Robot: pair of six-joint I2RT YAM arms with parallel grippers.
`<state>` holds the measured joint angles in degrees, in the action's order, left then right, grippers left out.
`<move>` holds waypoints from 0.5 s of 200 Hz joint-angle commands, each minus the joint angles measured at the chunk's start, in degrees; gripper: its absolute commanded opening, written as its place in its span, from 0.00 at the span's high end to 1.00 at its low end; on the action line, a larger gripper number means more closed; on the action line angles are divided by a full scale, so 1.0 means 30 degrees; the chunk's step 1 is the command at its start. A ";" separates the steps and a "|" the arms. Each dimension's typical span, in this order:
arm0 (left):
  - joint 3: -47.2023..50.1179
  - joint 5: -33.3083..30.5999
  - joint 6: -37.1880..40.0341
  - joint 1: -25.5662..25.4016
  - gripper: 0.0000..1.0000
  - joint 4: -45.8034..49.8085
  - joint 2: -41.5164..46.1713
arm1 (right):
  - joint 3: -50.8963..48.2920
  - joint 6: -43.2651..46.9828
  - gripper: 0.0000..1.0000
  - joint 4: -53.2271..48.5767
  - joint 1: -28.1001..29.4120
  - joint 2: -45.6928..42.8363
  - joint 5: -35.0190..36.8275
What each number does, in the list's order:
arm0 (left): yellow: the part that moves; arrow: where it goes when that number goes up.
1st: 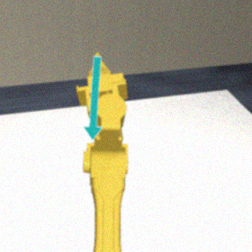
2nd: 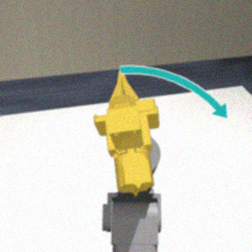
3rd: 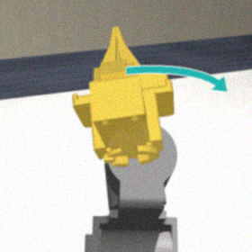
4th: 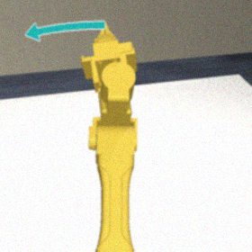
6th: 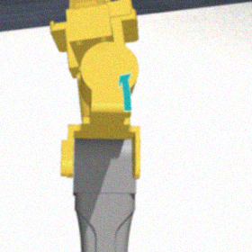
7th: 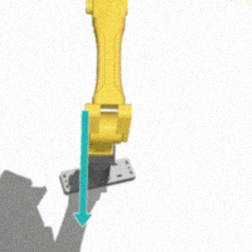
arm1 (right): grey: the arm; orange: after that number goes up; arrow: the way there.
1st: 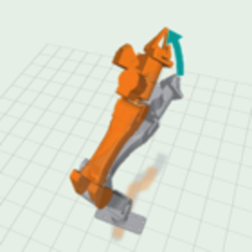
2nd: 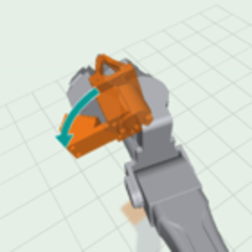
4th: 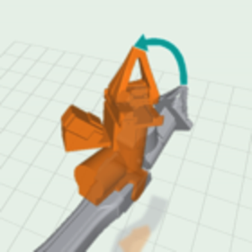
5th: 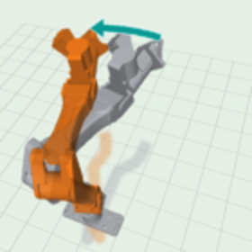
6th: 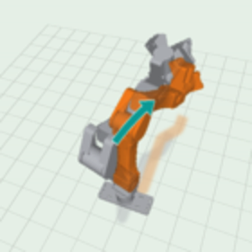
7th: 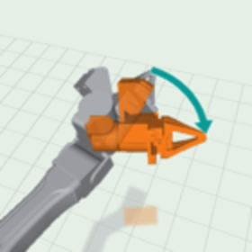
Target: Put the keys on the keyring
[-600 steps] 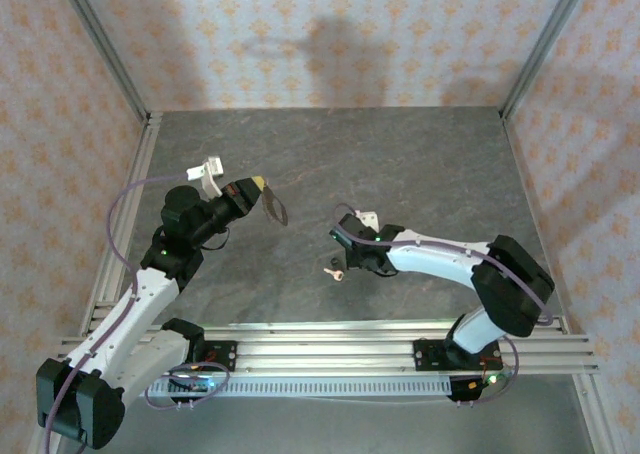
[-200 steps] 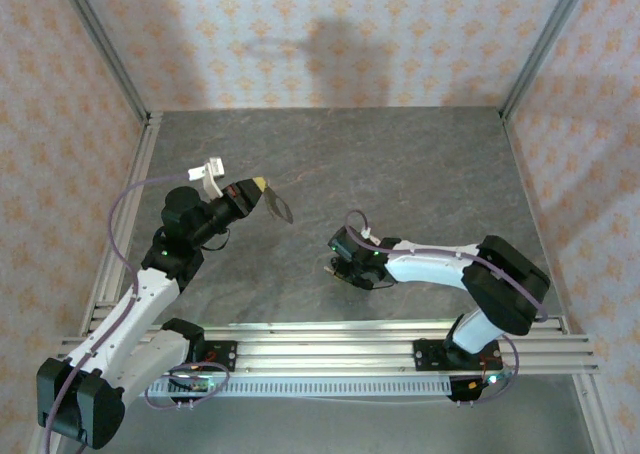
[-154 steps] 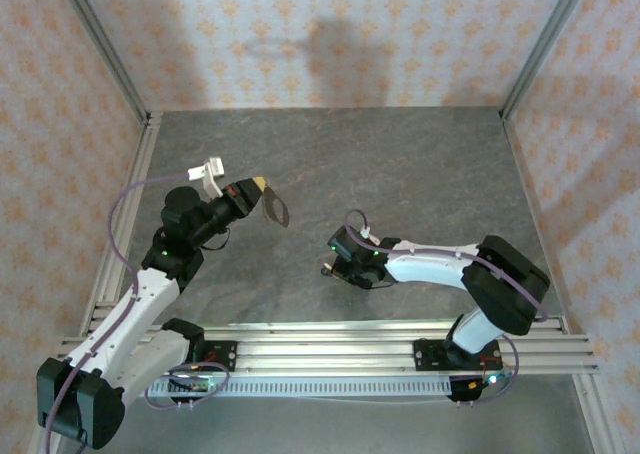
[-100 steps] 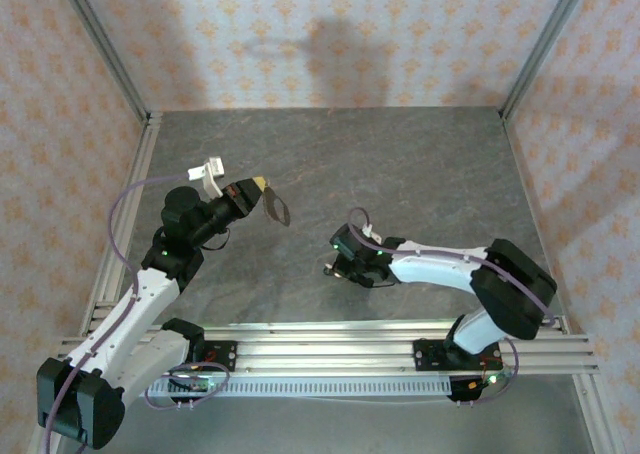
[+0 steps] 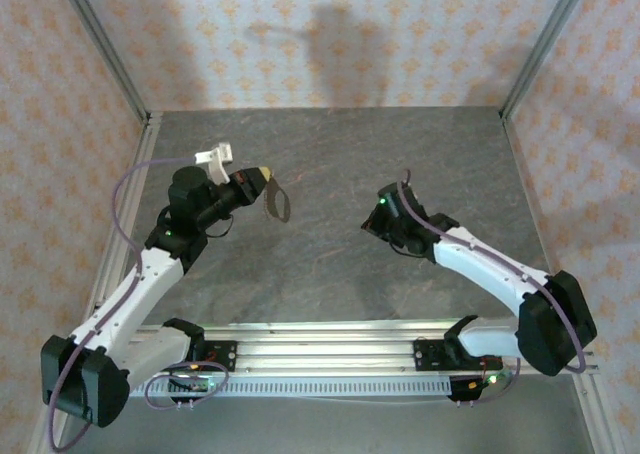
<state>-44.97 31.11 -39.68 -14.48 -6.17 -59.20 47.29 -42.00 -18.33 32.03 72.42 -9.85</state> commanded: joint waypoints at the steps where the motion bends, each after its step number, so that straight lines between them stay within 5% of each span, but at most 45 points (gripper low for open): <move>1: -0.1763 0.0048 0.2044 0.0129 1.00 0.1127 -0.0979 | 0.1006 0.2661 1.00 0.1205 -0.1475 -0.0093 -0.2392; 64: -0.5342 -0.3317 0.7867 -0.2549 1.00 0.4392 -0.3588 | 0.1934 0.4664 1.00 0.4826 -0.5116 0.0877 -0.8529; 100: -0.6383 -0.1664 0.7728 -0.2994 1.00 0.3209 -0.5298 | 0.1955 0.5026 1.00 0.6808 -0.6336 0.0893 -1.1700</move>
<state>-61.30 24.67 -19.86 -23.33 4.95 -72.82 51.37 -29.58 -4.78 14.61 75.07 -35.46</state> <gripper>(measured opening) 0.047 0.047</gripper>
